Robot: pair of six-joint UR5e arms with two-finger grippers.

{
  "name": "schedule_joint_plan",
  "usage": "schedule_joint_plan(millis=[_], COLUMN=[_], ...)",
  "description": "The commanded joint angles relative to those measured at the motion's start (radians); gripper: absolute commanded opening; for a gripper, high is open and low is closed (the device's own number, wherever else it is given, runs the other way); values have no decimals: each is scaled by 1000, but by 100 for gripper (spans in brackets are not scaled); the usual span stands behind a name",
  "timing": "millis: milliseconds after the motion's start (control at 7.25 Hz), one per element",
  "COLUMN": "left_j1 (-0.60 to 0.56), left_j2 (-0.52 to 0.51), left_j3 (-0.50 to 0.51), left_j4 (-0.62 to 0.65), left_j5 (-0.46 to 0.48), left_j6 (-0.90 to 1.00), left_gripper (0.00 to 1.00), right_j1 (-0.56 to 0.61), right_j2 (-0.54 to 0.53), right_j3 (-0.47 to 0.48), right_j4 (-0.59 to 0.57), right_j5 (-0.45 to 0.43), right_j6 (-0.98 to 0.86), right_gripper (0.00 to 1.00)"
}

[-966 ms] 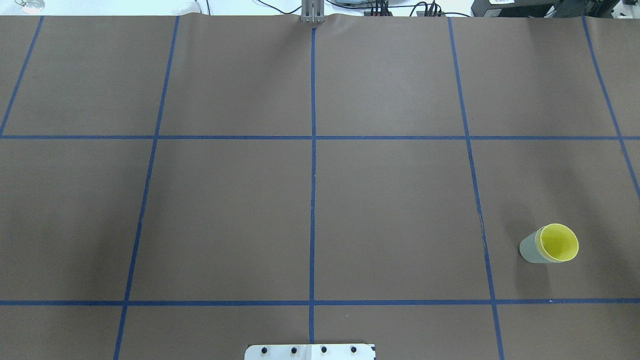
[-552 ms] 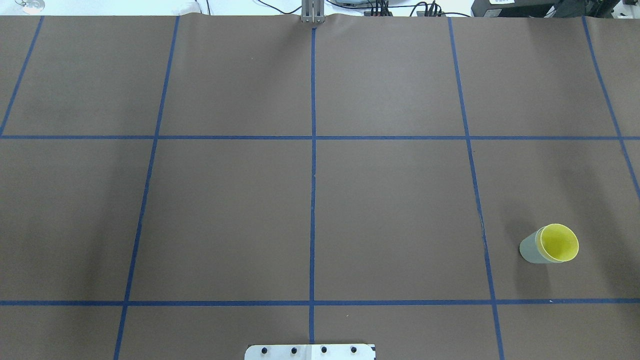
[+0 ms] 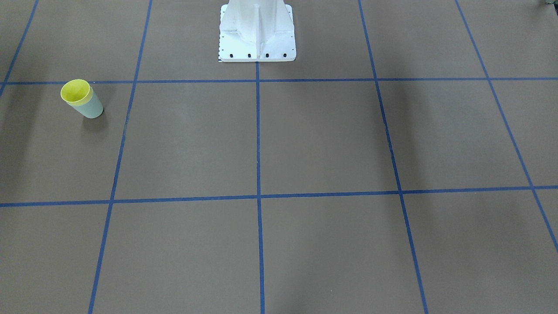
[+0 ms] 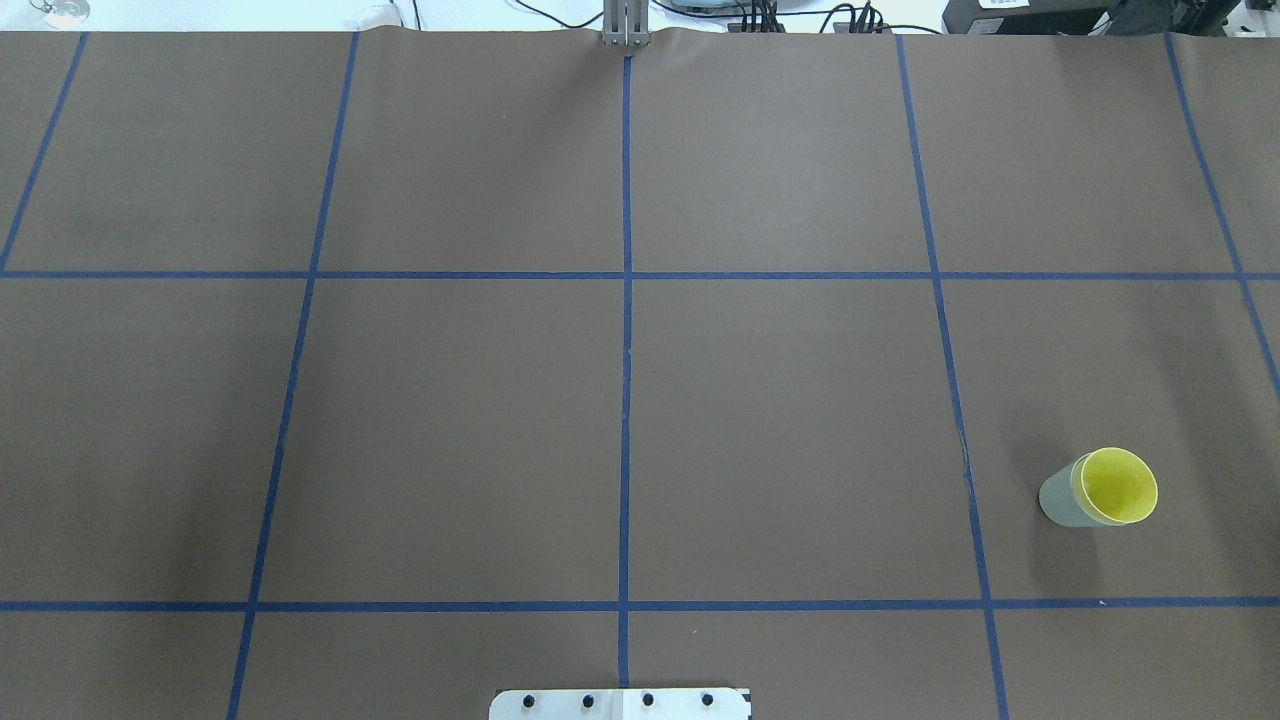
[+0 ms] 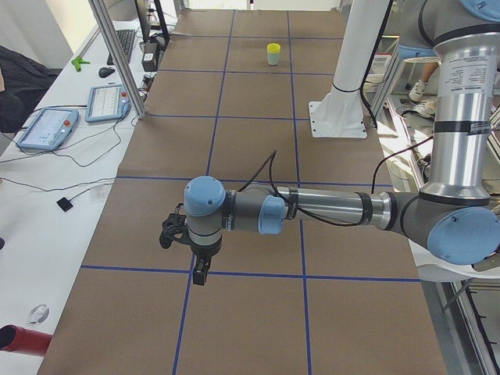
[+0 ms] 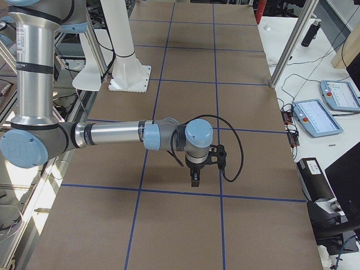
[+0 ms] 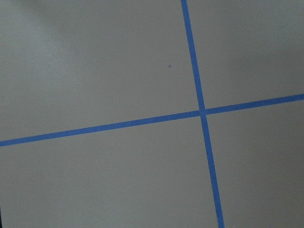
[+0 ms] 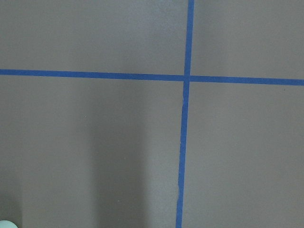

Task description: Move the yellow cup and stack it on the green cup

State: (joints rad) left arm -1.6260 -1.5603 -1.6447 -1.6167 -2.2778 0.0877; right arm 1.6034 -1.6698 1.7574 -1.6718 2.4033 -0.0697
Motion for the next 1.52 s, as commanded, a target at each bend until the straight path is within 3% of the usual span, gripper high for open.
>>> schedule_joint_plan(millis=[0, 1379], left_j1=[2, 2], left_j2=[49, 55], left_j3=[-6, -24], left_j4=[-15, -15], left_j5=[-2, -2], left_j6=[-2, 4], left_gripper=[100, 100], right_j1=[6, 6], right_j2=[-7, -16], right_j3=[-4, -10], right_j4=[1, 1], right_j5=[-3, -4], right_j6=[-4, -2], right_gripper=[99, 99])
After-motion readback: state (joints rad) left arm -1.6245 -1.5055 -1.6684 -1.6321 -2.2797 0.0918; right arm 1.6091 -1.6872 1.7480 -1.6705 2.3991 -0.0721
